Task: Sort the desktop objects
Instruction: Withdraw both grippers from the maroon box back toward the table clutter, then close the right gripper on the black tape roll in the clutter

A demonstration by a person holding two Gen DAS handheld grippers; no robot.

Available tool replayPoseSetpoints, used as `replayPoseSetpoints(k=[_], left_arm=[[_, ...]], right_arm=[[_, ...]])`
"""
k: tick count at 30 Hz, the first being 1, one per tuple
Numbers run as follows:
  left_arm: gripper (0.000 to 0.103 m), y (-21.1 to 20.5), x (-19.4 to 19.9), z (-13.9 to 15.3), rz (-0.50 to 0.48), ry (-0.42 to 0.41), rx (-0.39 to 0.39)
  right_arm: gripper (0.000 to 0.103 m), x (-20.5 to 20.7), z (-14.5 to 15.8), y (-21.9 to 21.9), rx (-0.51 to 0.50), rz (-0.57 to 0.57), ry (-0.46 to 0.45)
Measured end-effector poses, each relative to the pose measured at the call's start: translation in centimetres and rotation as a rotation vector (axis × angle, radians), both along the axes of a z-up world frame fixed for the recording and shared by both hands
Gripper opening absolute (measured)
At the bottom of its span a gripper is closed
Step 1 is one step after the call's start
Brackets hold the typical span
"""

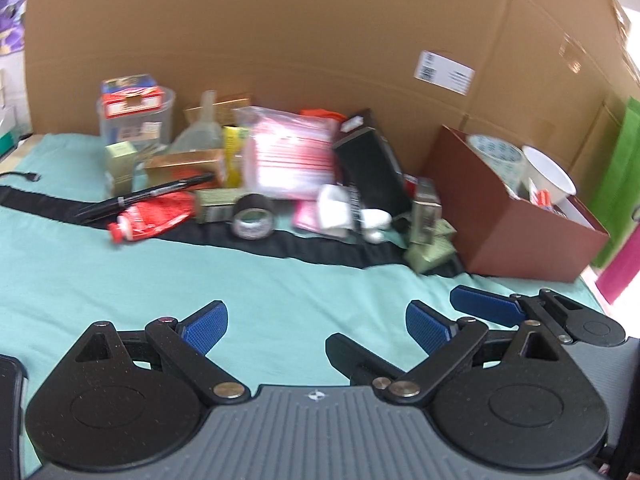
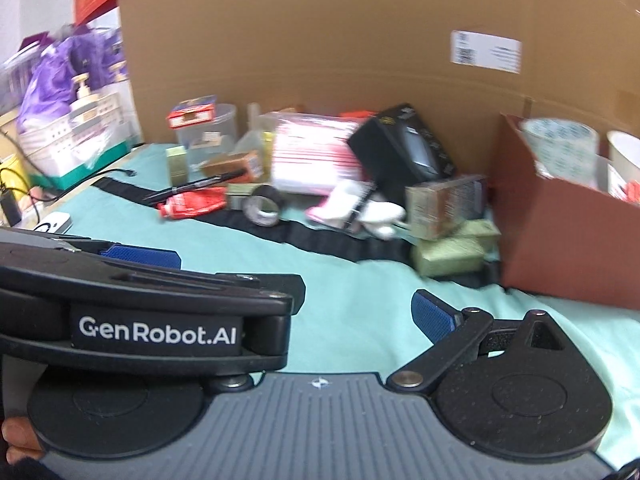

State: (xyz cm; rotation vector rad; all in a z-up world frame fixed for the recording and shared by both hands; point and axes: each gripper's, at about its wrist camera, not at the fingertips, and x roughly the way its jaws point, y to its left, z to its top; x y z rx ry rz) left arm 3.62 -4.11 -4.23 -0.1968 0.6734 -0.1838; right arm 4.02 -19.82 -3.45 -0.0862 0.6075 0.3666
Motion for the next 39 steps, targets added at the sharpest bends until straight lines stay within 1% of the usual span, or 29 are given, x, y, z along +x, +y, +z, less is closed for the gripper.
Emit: replayPoseSetpoints(k=[4,7,11,13,16,17,18,19,21,23,25,26,29,31,33,35,39], left_arm=[[0.098,2.5,0.6,-0.3,0.062,0.006,-0.023],[0.098,4.2,1.1,-0.5,0.094,0.005,-0.045],[0.096,5.7,2.1,-0.8,0.114,0.003,-0.095],[0.095,6.3,2.8,-0.8,0.103,-0.003,-0.114],[0.089,6.9,4.1,-0.6,0.083,-0.014,-0.134],[0.085,7.1,4.6,-0.6,0.082,-0.013,-0.142],[0.082,7.2,5.0,-0.6,0.078,-0.010,-0.151],[0.077,7.3,5.5,-0.7,0.072,-0.002,-0.159],[0.068,7.2,6.5,-1.1,0.051,0.016,-0.159],[0.057,7.1,7.2,-1.3,0.037,0.016,-0.152],[0.051,6.9,7.8,-1.4,0.032,0.020,-0.145],[0.048,6.8,8.0,-1.5,0.028,0.022,-0.142],[0.043,6.6,8.8,-1.7,0.008,0.026,-0.139],[0.043,6.5,9.3,-1.7,0.004,0.021,-0.143],[0.041,6.3,9.8,-1.9,-0.004,0.023,-0.145],[0.037,6.1,10.4,-2.0,-0.011,0.029,-0.146],[0.037,6.1,10.9,-2.4,-0.015,0.033,-0.155]], right_arm=[[0.097,0.9,0.0,2.4,-0.027,0.064,-0.030],[0.097,1.7,0.0,3.9,-0.027,0.118,-0.055],[0.096,3.2,-0.2,5.4,-0.024,0.161,-0.080],[0.096,4.1,-0.4,6.0,-0.032,0.167,-0.093],[0.094,5.4,-0.7,6.5,-0.037,0.160,-0.101],[0.093,5.8,-0.7,6.6,-0.034,0.156,-0.100],[0.087,6.2,-0.8,6.7,-0.031,0.152,-0.100],[0.082,6.6,-0.8,6.8,-0.030,0.150,-0.099],[0.082,7.2,-1.1,6.9,-0.033,0.143,-0.094],[0.079,7.8,-1.4,7.1,-0.040,0.134,-0.087],[0.071,8.4,-1.7,7.4,-0.049,0.138,-0.074],[0.070,8.7,-1.9,7.5,-0.051,0.139,-0.070],[0.069,9.3,-2.2,7.8,-0.053,0.140,-0.062],[0.062,9.7,-2.4,7.9,-0.054,0.143,-0.056],[0.059,10.1,-2.5,8.1,-0.059,0.154,-0.046],[0.059,10.4,-2.7,8.2,-0.062,0.160,-0.047],[0.057,11.0,-2.8,8.4,-0.068,0.161,-0.044]])
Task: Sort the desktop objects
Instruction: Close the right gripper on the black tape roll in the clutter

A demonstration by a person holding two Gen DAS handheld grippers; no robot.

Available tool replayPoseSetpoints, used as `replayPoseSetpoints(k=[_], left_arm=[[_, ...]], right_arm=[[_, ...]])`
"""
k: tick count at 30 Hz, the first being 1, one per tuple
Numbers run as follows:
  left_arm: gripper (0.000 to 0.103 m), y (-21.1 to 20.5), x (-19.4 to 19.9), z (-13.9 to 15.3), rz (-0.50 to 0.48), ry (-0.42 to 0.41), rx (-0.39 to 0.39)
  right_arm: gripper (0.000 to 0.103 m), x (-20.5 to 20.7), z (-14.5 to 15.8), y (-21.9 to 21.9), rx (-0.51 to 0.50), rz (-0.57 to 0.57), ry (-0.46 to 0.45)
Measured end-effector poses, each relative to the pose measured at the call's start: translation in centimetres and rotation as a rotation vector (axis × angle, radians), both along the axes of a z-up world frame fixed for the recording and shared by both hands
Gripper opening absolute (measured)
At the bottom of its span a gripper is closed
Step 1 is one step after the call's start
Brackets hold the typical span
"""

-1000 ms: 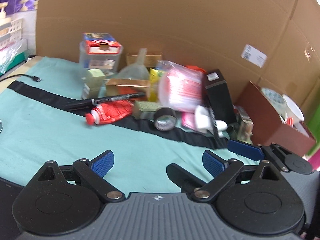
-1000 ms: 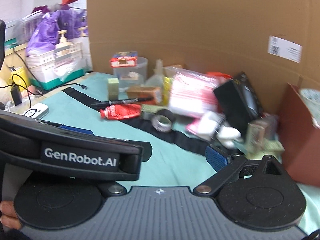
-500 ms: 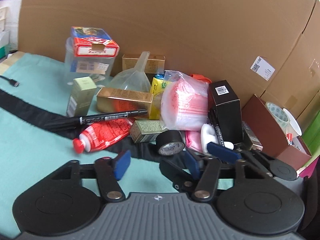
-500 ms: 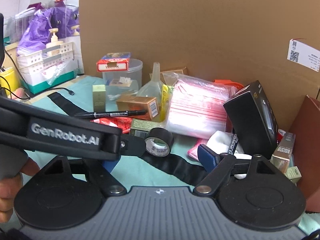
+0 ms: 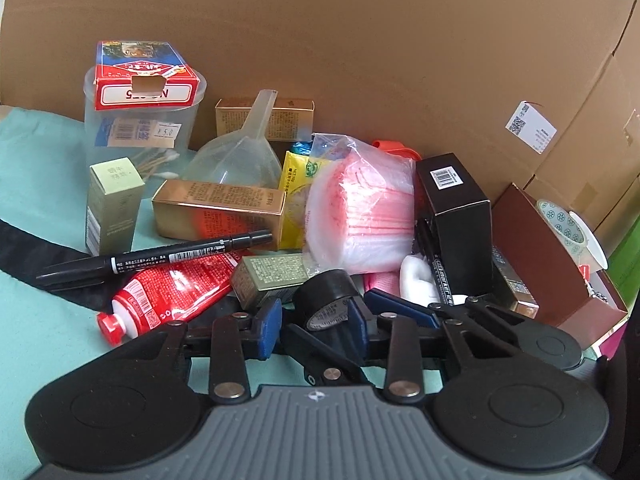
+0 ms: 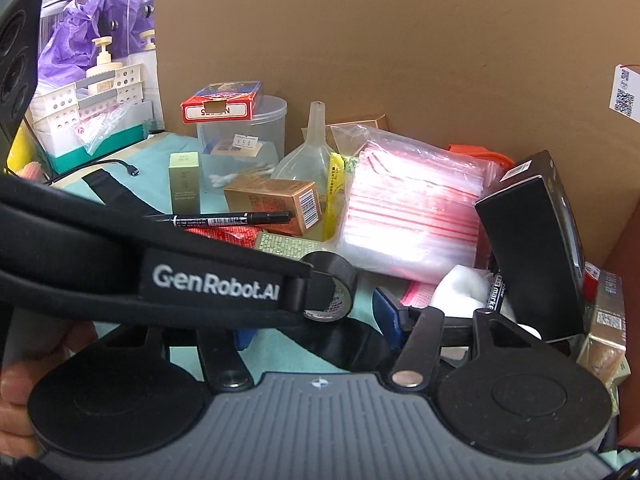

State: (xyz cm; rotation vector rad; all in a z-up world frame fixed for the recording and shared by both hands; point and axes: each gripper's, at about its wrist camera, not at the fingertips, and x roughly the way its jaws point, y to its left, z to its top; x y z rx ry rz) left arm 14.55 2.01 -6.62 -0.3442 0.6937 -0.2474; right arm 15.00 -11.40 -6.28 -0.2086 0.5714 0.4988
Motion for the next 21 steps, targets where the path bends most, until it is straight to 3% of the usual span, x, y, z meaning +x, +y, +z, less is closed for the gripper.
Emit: replayPoseSetpoints(k=[6,9,13,21], left_arm=[[0.037,0.2,0.7,-0.6,-0.005,-0.005,-0.009],[0.031,0.1,0.9,-0.7,-0.008,-0.020,0.008],[0.018,0.9,0.9,-0.7,-0.013,-0.015,-0.030],[0.015,2.1,0.4,-0.9,0.026,-0.007,-0.039]], right_arm=[[0.045,0.4,-0.4,0.3,-0.014,0.029,-0.015],[0.038,0.7,-0.6,0.5,-0.023,0.028,-0.011],[0.038,0.2,-0.5,0.5,-0.039,0.032,-0.032],[0.038,-1.9,0.0,-0.6,-0.051,0.024,-0.052]])
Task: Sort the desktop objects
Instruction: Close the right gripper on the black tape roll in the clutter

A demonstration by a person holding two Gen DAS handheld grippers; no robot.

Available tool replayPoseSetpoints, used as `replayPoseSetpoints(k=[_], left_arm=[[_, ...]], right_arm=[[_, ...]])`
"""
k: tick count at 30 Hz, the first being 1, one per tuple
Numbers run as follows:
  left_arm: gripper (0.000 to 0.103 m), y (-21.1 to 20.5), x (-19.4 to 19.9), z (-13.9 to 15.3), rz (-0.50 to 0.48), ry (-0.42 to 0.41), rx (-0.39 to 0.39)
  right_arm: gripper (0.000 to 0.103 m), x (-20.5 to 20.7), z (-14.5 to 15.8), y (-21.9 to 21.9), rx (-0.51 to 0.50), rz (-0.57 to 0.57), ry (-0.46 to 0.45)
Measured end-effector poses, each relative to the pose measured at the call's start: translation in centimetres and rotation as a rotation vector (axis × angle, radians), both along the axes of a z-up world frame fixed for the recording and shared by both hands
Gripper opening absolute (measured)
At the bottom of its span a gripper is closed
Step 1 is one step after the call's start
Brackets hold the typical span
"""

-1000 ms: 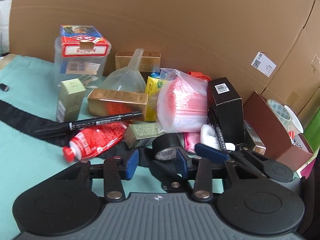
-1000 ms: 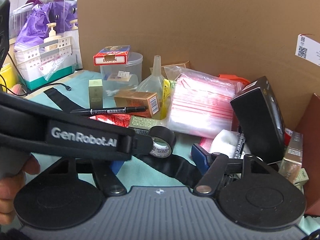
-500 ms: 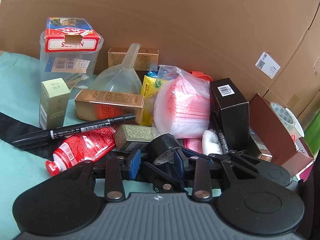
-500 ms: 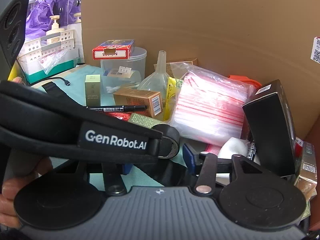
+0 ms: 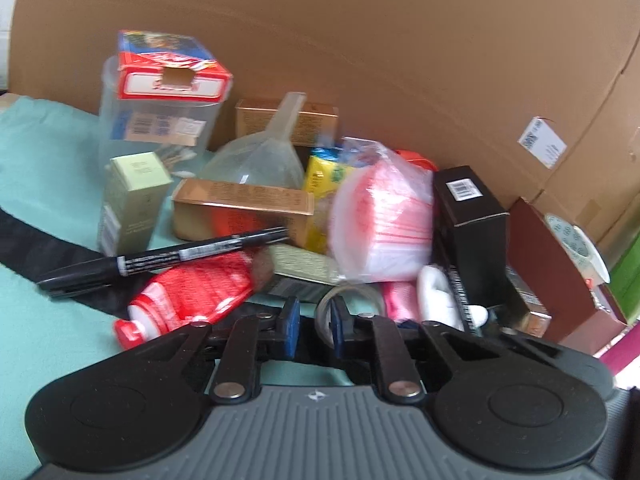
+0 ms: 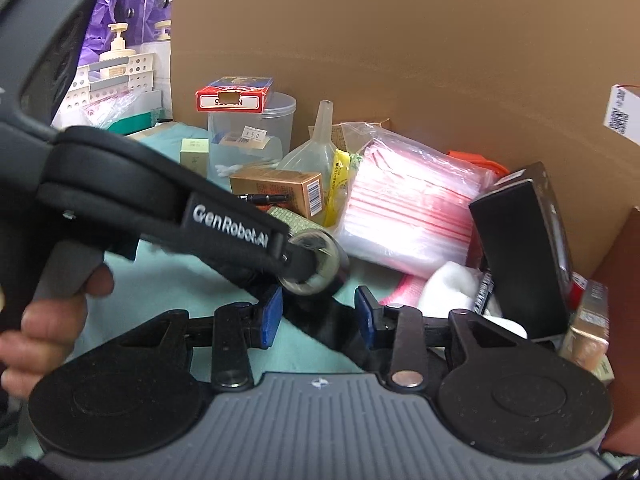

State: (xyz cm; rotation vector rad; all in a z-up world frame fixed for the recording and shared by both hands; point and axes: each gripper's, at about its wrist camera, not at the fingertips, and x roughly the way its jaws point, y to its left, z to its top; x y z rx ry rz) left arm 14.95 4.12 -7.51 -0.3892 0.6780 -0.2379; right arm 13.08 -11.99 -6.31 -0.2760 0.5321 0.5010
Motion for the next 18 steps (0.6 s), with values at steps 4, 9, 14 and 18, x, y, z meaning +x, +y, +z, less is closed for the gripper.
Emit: replayPoseSetpoints(k=[4,9,14,18], left_arm=[[0.014,0.4,0.0,-0.1,0.004,0.009,-0.022],[0.014,0.4,-0.2,0.0,-0.004,0.005,-0.031],[0.014,1.1,-0.2,-0.1,0.007,0.015,-0.076],[0.015,1.1,-0.5,0.2,0.013,-0.003,-0.081]], right_arm=[[0.038,-0.8,0.8,-1.1,0.038,-0.053,-0.034],[0.038,-0.2,1.8,-1.5,0.068,-0.094,-0.053],[0.037,0.3,1.8,-1.0,0.089,-0.088,-0.043],[0.033,0.9,1.1,-0.6,0.060,-0.098,-0.016]])
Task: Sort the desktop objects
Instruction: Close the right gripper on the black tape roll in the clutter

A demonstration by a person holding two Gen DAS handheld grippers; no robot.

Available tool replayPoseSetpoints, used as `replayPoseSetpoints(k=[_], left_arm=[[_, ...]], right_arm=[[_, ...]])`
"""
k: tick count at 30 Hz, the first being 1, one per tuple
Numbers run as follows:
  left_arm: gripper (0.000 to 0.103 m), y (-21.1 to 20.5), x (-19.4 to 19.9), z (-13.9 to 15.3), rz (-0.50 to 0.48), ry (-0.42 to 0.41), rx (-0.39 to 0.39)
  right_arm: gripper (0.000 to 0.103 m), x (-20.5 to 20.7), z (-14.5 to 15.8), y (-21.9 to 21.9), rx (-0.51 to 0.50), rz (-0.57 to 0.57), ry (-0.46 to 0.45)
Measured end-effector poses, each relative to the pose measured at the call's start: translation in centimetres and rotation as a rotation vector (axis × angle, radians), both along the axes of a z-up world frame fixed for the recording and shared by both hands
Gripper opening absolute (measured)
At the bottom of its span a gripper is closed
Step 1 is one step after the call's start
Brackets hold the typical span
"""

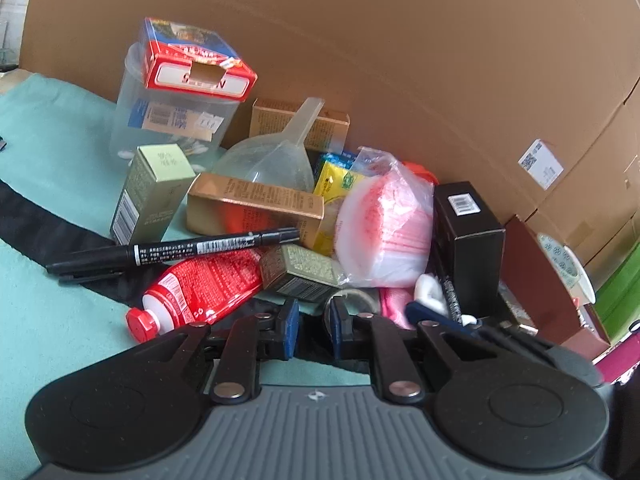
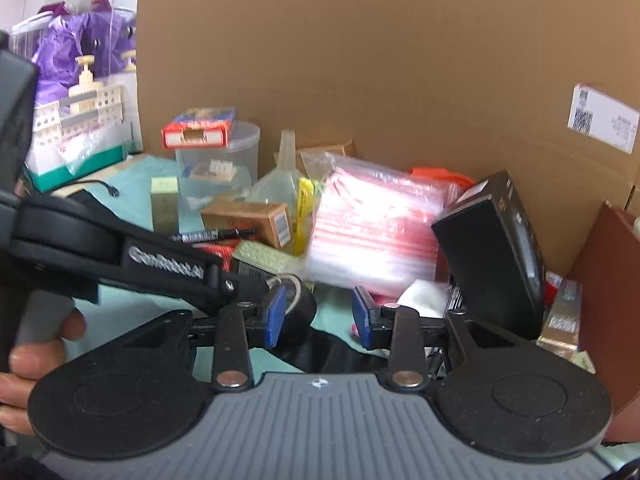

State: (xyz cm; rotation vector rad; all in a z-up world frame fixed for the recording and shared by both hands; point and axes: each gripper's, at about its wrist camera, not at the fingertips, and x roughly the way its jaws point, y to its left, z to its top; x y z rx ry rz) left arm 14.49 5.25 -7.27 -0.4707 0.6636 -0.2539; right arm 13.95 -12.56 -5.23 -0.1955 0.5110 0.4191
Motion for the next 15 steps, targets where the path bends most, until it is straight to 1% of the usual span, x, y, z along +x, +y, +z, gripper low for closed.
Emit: replayPoseSetpoints(k=[1,3,5,6,8,10,12,15], left_arm=[[0.016,0.0,-0.2,0.2,0.008,-0.014,0.002],[0.023,0.2,-0.6,0.7,0.042,-0.049,0.024],[0.034,0.7,-0.9,1.1,0.085,-0.081,0.037],[0.036,0.9,-0.8,1.2,0.098,-0.089,0.041],[0.037,1.0,-0.2,1.2,0.100,-0.070,0.048],[0.037,0.9,0.7,1.1,0.068,-0.053,0.047],[0.037,0.4,1.5,0.8,0.049,-0.035,0.067],[0.042,-0.3,2.2,0.8,0.051,-0.045,0.093]], right_arm=[[0.030,0.3,-0.2,-0.1,0.010,-0.003,0.018],[0.028,0.5,-0.4,-0.3,0.028,-0.008,0.037],[0.024,0.6,-0.5,-0.4,0.030,-0.005,0.043],[0.020,0.6,-0.6,-0.4,0.033,0.002,0.047],[0.016,0.8,-0.7,-0.5,0.037,0.011,0.065],[0.009,0.9,-0.9,-0.5,0.041,0.009,0.087],[0.007,1.0,-1.1,-0.7,0.051,-0.002,0.101],[0.005,0.7,-1.2,-1.2,0.064,0.000,0.109]])
